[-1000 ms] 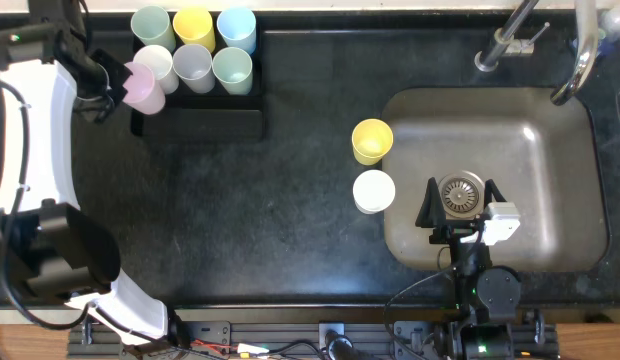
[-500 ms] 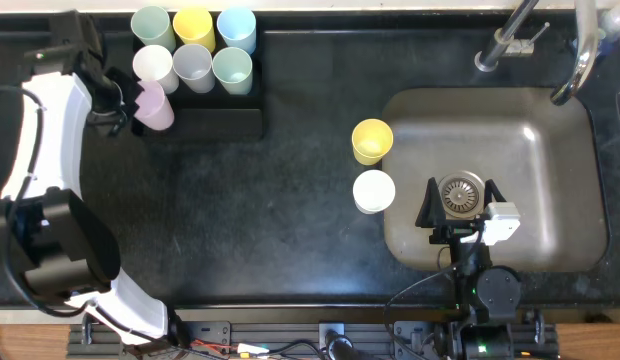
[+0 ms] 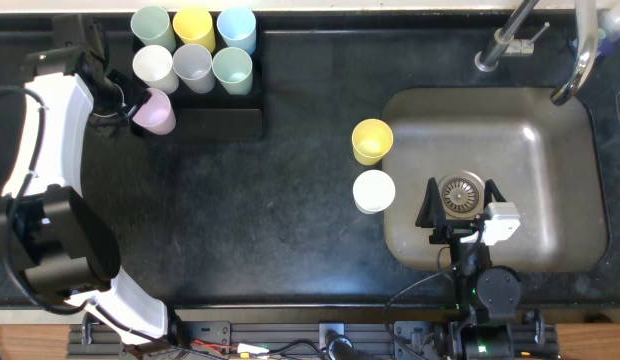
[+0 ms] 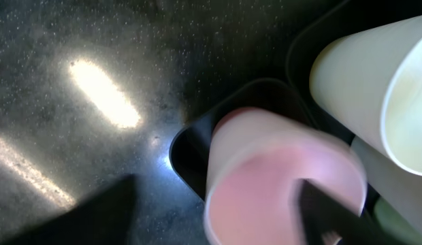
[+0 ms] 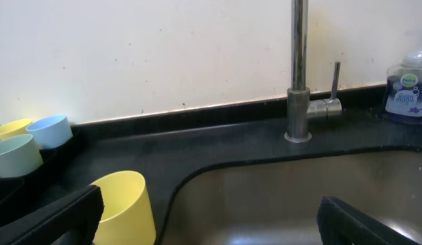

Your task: Store Cups

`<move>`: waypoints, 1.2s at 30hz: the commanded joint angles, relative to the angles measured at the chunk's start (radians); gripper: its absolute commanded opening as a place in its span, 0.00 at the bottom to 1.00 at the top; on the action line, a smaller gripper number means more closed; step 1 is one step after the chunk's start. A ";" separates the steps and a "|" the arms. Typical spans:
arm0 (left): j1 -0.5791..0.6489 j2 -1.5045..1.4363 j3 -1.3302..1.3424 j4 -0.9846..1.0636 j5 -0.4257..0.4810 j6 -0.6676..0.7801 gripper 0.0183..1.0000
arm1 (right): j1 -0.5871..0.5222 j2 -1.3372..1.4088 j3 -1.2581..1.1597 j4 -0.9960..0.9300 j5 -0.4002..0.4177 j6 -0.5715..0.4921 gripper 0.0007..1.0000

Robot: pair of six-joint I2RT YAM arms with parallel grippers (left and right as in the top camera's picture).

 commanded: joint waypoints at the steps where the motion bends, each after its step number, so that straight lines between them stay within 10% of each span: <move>1: 0.003 0.005 -0.006 -0.013 -0.008 -0.013 1.00 | -0.006 -0.008 -0.013 0.005 -0.007 0.004 1.00; 11: -0.108 -0.141 0.028 -0.017 0.035 0.048 1.00 | -0.006 -0.008 -0.013 0.005 -0.007 0.004 1.00; 26: -0.900 -0.045 0.100 0.238 -0.079 0.111 1.00 | -0.006 -0.008 -0.013 0.005 -0.007 0.004 1.00; 36: -0.955 0.056 0.100 0.173 -0.035 0.085 1.00 | -0.006 -0.008 -0.013 0.005 -0.007 0.004 1.00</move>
